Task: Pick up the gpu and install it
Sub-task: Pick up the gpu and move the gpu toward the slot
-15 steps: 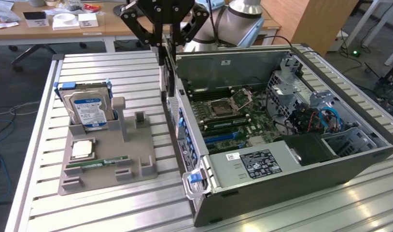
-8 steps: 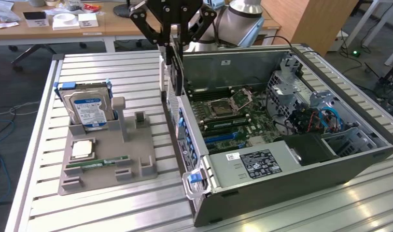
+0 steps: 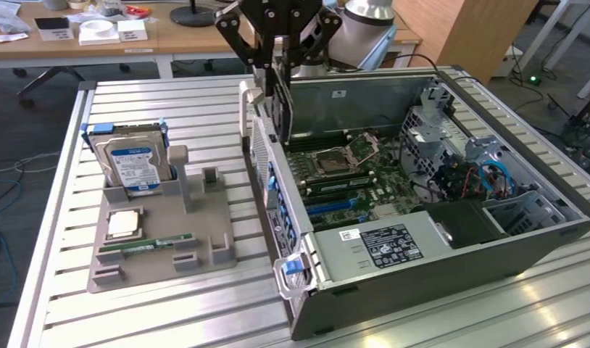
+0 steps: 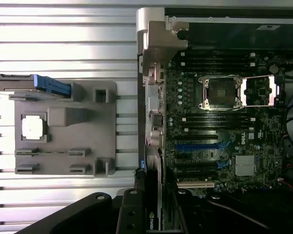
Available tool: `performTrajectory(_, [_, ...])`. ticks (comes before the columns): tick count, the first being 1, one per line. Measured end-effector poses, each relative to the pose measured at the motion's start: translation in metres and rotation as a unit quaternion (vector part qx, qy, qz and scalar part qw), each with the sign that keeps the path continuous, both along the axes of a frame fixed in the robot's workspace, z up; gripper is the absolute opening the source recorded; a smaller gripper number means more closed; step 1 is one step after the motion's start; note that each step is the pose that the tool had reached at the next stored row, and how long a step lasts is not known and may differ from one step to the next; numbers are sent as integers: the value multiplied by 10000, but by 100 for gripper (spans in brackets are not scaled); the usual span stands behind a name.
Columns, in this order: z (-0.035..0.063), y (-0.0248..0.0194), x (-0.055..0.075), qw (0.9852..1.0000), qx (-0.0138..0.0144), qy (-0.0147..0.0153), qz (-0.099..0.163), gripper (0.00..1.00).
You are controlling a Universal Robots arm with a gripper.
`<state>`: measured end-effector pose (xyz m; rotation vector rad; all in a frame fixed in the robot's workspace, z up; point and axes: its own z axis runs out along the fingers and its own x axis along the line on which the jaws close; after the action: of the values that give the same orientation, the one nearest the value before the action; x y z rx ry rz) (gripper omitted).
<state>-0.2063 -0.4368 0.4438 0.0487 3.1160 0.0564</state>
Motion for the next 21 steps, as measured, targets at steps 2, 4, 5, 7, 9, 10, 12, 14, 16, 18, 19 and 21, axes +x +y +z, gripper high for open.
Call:
performTrajectory(2, [0,0,55,10000,0,0,0,26])
performTrajectory(4, [1,0,109,10000,0,0,1,26])
performTrajectory(5, [1,0,136,10000,0,0,0,26])
performTrajectory(7, [0,0,188,10000,0,0,0,26])
performTrajectory(9, [0,0,245,10000,0,0,1,26])
performTrajectory(10, [0,0,274,10000,0,0,1,26])
performTrajectory(12, [0,0,329,10000,1,0,0,26])
performTrajectory(14, [0,0,386,10000,1,0,0,26])
performTrajectory(16, [0,0,449,10000,1,0,1,26])
performTrajectory(18, [1,0,508,10000,1,0,0,26])
performTrajectory(19, [1,0,537,10000,1,0,0,26])
performTrajectory(21, [1,0,598,10000,1,0,0,26])
